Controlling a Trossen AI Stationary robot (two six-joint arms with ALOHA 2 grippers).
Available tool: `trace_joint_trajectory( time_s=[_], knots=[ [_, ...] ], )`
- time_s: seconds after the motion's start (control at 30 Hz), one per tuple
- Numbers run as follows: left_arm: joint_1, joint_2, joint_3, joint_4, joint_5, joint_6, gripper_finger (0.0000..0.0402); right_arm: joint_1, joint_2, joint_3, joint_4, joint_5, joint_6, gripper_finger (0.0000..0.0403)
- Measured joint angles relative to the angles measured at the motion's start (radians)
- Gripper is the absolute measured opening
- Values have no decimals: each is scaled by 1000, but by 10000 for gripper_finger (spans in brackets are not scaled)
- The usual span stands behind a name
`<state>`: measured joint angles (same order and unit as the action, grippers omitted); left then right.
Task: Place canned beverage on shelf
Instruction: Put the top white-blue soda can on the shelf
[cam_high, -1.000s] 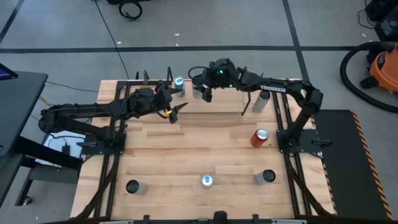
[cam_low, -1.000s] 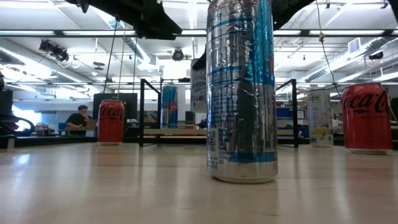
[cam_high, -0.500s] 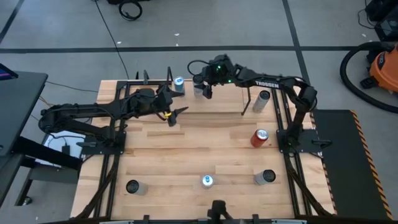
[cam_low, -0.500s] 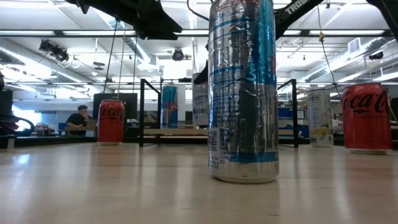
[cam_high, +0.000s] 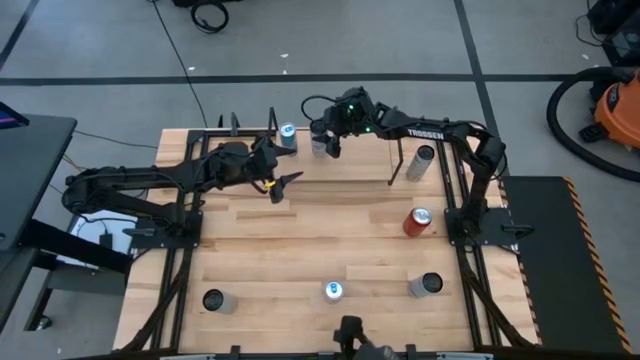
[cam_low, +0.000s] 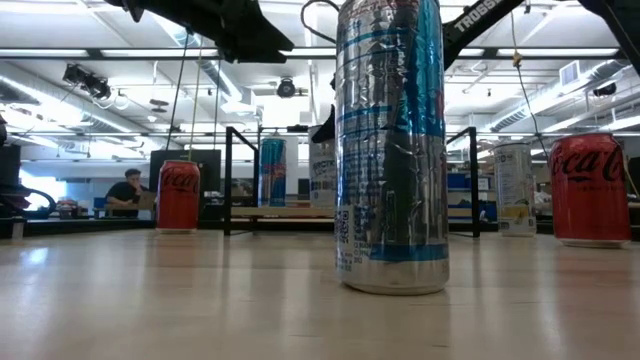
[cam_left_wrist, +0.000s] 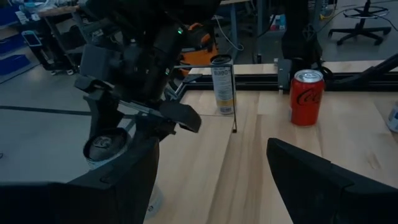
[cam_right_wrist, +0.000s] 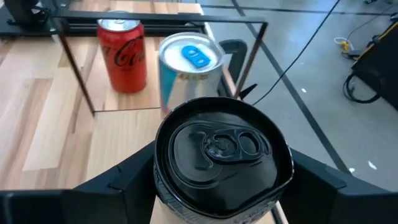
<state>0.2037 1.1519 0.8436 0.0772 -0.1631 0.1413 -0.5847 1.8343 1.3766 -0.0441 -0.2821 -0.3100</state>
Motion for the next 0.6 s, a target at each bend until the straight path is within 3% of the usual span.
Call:
trace_joint_trajectory(
  time_s=[0.6],
  knots=[
    [0, 0, 0, 0, 0, 1, 299, -7, -1, 0, -19, -23, -6, 305]
  ],
)
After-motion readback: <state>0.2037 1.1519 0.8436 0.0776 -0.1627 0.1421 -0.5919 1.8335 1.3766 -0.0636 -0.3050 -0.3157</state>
